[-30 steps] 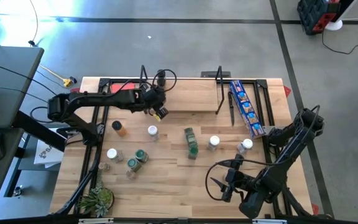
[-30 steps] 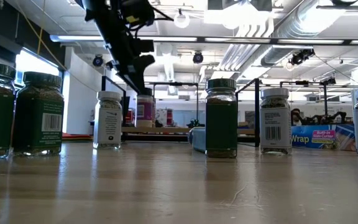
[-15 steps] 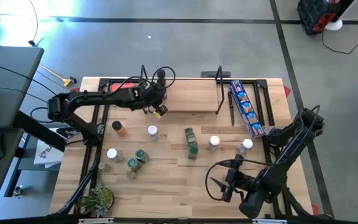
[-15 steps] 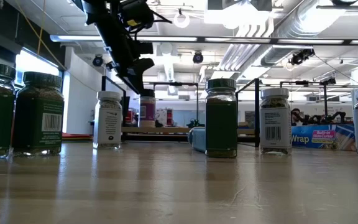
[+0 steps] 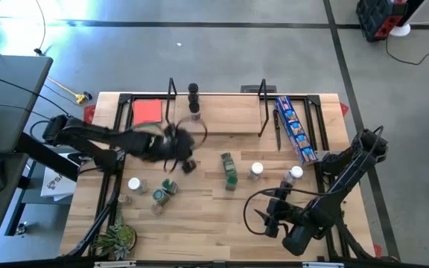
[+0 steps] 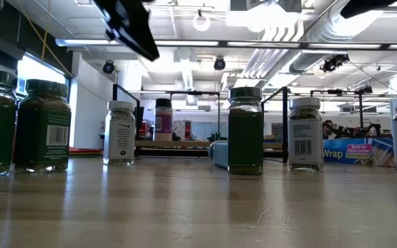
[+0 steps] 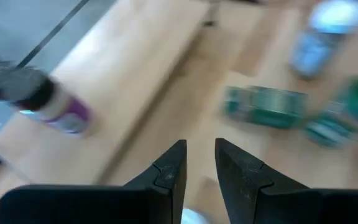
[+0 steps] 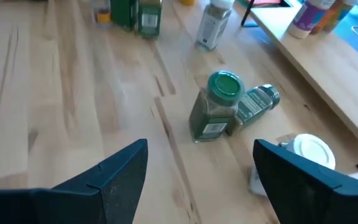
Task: Shelf spices
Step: Put the black seasoning bottle on the shelf aligned with the other black seasoning bottles
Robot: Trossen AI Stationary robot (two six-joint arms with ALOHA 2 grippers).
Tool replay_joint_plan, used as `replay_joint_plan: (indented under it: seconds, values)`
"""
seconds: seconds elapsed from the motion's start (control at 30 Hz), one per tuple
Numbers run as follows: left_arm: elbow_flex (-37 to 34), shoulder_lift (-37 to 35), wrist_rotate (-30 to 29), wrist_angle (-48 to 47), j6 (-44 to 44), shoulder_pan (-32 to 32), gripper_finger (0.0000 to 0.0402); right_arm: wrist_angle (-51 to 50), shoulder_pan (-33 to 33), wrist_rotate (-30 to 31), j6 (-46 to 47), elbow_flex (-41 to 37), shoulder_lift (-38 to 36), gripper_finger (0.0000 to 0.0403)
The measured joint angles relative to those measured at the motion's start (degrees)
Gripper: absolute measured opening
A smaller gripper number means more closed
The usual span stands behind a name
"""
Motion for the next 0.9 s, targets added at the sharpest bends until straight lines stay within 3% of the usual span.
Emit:
replay_joint_plan:
  seconds: [0.33,0.47,0.6,0.7,0.9]
  values:
    - [-0.02,2.08,-10.36,-0.5,-14.93,-19.04,0.0078,10.12,-5.65,-1.33,-13.05,0.0,0.0,0.0287]
    - [-0.01,0.9,-8.28,-1.02,-17.47,-22.55,0.0078,15.6,-8.44,-2.07,-20.33,0.0,0.0,0.0287]
    - [0.02,0.34,-1.18,-2.74,-15.86,-24.75,0.0078,16.98,-9.89,-3.94,-24.94,0.0,0.0,0.0287]
    - [0.02,-0.24,1.17,-9.87,-21.25,-25.0,0.0078,17.03,-9.98,-4.01,-26.54,0.0,0.0,0.0287]
    - [6.29,-1.06,5.99,-38.97,-35.06,-20.16,0.0078,17.24,-9.97,-4.14,-26.98,0.0,0.0,0.0287]
